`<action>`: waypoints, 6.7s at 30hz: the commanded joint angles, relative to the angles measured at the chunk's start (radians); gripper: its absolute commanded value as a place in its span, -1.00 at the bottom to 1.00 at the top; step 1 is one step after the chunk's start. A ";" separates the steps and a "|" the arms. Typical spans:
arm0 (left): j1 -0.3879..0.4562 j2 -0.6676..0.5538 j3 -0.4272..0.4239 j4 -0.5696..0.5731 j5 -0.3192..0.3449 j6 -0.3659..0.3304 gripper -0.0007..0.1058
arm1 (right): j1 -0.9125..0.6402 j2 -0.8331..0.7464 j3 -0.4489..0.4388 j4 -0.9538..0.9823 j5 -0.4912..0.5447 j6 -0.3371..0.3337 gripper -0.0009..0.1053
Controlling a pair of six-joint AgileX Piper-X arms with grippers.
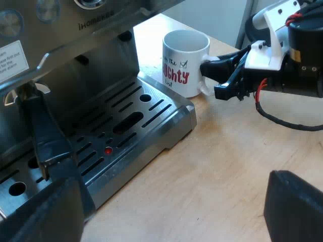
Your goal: Place mug into machine
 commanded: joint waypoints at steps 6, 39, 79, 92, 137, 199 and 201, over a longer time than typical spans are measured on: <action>-0.005 -0.004 -0.004 -0.024 0.007 0.000 0.69 | 0.002 -0.216 0.004 0.144 -0.003 -0.011 -0.98; -0.005 -0.004 -0.003 0.018 0.007 0.000 0.69 | 0.002 -1.079 -0.049 0.968 -0.494 -0.011 -0.98; -0.005 -0.004 0.242 -0.301 -0.123 0.019 0.69 | 0.408 -0.500 -0.049 0.353 -0.299 -0.120 -0.98; -0.005 -0.004 0.242 -0.301 -0.106 0.019 0.69 | 0.408 -0.251 -0.099 0.129 -0.294 -0.120 -0.98; -0.005 -0.004 0.242 -0.301 -0.106 0.019 0.69 | 0.432 0.249 -0.378 -0.055 -0.188 -0.118 -0.98; -0.005 -0.004 0.242 -0.301 -0.106 0.019 0.69 | 0.630 -0.211 -0.174 0.212 0.074 -0.017 -0.02; -0.005 -0.004 0.242 -0.301 -0.106 0.019 0.69 | 0.651 -0.244 -0.174 0.252 0.074 -0.017 -0.02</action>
